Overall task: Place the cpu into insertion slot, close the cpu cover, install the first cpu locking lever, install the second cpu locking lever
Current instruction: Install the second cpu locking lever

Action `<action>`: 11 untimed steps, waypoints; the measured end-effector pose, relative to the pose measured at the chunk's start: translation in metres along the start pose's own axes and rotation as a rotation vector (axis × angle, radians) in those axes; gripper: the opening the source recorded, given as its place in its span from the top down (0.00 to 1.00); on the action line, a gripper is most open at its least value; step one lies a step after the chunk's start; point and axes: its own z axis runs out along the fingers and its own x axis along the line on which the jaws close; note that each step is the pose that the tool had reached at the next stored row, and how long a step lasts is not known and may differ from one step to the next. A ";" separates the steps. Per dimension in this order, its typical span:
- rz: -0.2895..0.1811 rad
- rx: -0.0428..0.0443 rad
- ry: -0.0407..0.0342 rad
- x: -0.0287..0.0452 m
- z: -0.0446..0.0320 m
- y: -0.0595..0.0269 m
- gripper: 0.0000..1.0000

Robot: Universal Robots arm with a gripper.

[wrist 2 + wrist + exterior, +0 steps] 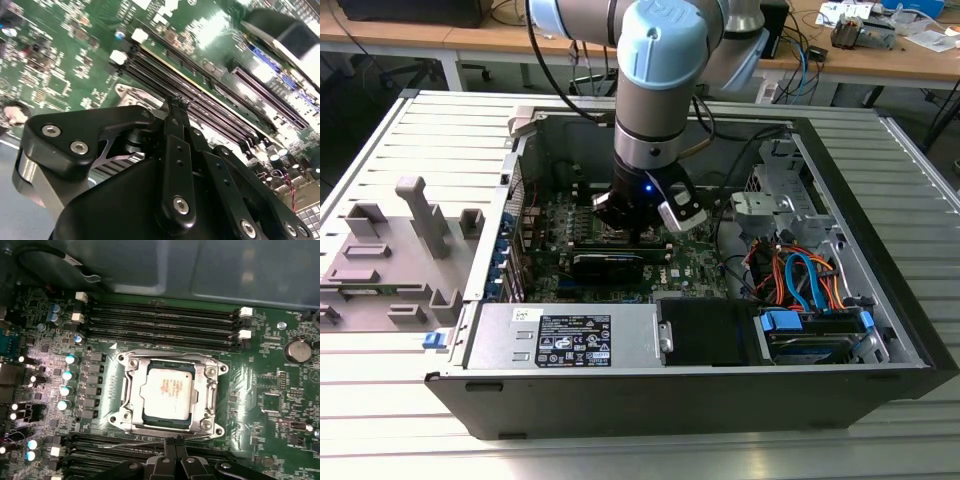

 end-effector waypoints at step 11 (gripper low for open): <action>0.000 -0.0001 -0.0038 0.0295 0.0049 0.0028 0.89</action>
